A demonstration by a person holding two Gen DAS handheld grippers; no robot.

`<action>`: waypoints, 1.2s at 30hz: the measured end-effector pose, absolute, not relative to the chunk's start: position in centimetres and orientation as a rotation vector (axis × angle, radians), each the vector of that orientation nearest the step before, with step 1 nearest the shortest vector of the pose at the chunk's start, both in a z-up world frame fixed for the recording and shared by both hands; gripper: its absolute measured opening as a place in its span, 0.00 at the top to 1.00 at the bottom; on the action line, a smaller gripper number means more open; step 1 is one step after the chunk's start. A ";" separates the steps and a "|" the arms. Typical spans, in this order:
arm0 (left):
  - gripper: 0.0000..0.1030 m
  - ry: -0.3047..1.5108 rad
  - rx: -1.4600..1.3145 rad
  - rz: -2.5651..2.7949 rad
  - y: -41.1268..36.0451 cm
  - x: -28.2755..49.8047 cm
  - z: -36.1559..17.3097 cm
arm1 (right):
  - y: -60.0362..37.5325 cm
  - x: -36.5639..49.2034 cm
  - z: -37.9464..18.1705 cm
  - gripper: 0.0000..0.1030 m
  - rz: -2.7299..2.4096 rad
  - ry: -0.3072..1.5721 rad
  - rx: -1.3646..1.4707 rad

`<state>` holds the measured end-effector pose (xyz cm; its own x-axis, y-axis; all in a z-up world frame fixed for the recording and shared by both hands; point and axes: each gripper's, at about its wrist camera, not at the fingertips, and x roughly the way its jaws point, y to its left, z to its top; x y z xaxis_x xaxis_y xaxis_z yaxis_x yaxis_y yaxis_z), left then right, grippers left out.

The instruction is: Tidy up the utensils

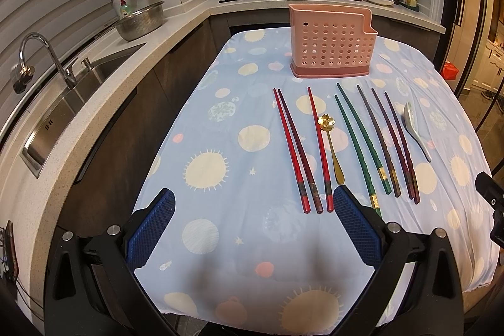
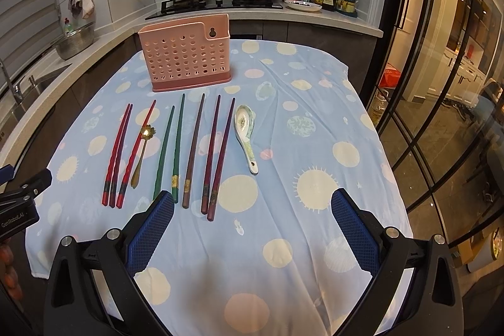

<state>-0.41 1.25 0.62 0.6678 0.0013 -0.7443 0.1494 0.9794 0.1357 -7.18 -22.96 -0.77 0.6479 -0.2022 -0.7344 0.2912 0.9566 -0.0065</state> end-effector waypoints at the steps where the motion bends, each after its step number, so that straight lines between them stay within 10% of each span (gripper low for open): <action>1: 0.07 0.837 0.193 -0.084 1.3 -0.4 0.6 | -23.0 -7.2 -0.8 0.07 -0.281 0.820 0.116; 36: 0.07 0.973 0.159 -0.125 1.0 5.5 -4.9 | -25.0 -3.9 -4.0 0.07 -0.297 0.889 0.177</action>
<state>5.50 0.98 -4.90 0.5570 -0.0346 -0.8298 0.1770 0.9811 0.0779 -3.87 -25.02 -3.98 0.5931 -0.1814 -0.7844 0.3269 0.9446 0.0287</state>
